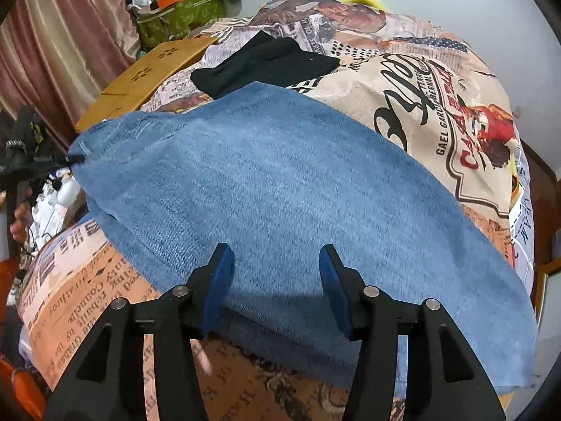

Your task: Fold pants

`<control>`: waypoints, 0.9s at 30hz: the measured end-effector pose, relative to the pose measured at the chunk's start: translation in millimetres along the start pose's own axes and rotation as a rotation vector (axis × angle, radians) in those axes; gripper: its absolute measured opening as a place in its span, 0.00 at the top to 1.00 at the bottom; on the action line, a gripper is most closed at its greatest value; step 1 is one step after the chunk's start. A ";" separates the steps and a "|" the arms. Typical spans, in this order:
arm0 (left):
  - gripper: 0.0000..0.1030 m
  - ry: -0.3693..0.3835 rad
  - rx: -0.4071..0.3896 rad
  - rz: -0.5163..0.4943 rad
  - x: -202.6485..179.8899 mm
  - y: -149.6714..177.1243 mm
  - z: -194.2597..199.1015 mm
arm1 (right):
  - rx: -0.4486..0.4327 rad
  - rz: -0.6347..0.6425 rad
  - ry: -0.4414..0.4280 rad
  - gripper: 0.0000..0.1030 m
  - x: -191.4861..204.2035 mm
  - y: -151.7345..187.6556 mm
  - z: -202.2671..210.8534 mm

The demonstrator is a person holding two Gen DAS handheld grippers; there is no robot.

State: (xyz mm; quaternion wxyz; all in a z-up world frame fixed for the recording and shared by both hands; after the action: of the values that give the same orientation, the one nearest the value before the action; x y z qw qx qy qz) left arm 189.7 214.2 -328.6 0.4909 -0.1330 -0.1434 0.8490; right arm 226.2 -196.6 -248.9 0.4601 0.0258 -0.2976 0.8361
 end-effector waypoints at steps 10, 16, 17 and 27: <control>0.53 -0.097 0.065 -0.053 8.0 31.3 -39.6 | -0.030 -0.090 -0.035 0.44 -5.4 21.5 12.4; 0.40 -0.167 0.007 -0.131 15.2 28.3 -15.0 | -0.016 -0.112 0.032 0.36 -13.7 43.4 30.4; 0.37 -0.178 -0.009 -0.133 14.9 25.8 -9.0 | -0.019 -0.117 0.048 0.36 -16.5 45.5 34.7; 0.16 -0.164 -0.146 -0.179 -27.0 -12.9 37.5 | -0.135 -0.274 0.223 0.35 -83.5 68.4 91.8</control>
State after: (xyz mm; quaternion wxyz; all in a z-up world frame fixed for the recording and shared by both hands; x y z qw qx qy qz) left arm 199.2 192.6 -286.8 0.5404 -0.0852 -0.2555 0.7971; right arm 199.4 -334.7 -232.4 0.6004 -0.0580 -0.2939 0.7415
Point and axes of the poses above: each gripper's, at about its wrist camera, not at the fingertips, and z roughly against the way its jaws point, x to its left, y to its underside, the point moved 7 cm from there along -z, roughly the way its jaws point, and after that the axes turned 13 degrees about -y, right-handed, at the moved point
